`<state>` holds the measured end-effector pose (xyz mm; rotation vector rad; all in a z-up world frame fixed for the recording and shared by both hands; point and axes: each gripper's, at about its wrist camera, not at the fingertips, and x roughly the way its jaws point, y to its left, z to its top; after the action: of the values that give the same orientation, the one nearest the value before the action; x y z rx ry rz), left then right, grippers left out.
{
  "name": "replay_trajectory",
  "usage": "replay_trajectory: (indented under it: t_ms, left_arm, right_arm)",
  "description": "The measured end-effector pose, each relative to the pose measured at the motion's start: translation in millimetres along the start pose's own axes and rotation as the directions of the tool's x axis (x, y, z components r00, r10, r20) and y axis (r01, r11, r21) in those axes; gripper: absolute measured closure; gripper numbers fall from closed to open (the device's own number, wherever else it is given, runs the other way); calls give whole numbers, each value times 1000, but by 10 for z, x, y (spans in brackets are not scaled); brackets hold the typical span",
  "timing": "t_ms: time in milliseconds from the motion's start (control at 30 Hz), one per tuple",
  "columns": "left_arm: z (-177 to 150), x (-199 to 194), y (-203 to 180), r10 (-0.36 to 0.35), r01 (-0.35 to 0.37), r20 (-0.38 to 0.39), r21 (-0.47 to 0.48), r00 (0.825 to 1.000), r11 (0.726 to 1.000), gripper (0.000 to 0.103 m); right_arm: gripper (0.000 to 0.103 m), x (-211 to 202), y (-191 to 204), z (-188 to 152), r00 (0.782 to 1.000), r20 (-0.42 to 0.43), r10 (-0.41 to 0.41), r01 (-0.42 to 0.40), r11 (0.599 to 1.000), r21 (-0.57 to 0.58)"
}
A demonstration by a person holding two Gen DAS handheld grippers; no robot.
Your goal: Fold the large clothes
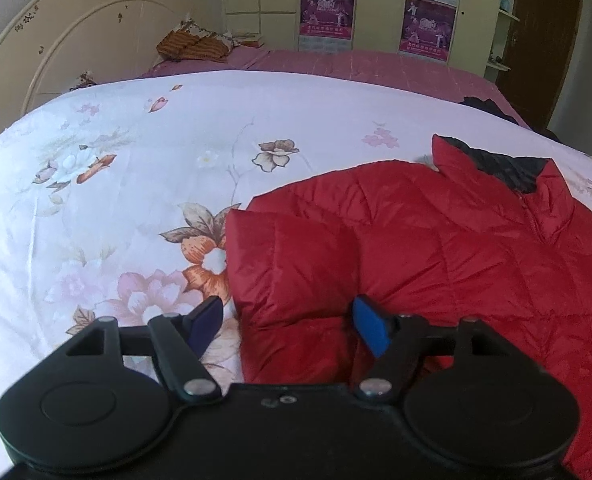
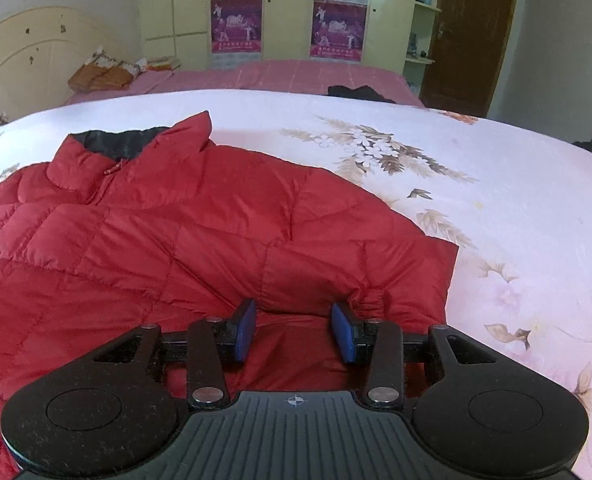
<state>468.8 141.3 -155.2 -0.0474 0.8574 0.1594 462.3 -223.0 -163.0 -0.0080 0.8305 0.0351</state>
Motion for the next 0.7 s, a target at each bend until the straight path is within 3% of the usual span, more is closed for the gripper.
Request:
replay_trajectory:
  t_ms: [200, 433, 700]
  left_arm:
    - [-12, -151, 36, 28, -28, -2, -18, 1000, 999, 30]
    - [-108, -466, -70, -2, 2, 13, 0, 1000, 1000, 30]
    - [-317, -808, -322, -48, 48, 16, 21, 999, 999, 29]
  right_arm:
    - [62, -133, -46, 68, 999, -27, 26, -26, 1000, 9]
    - [61, -521, -19, -26, 999, 37, 32, -32, 999, -12]
    - [61, -905, -74, -260, 992, 33, 121, -121, 993, 6]
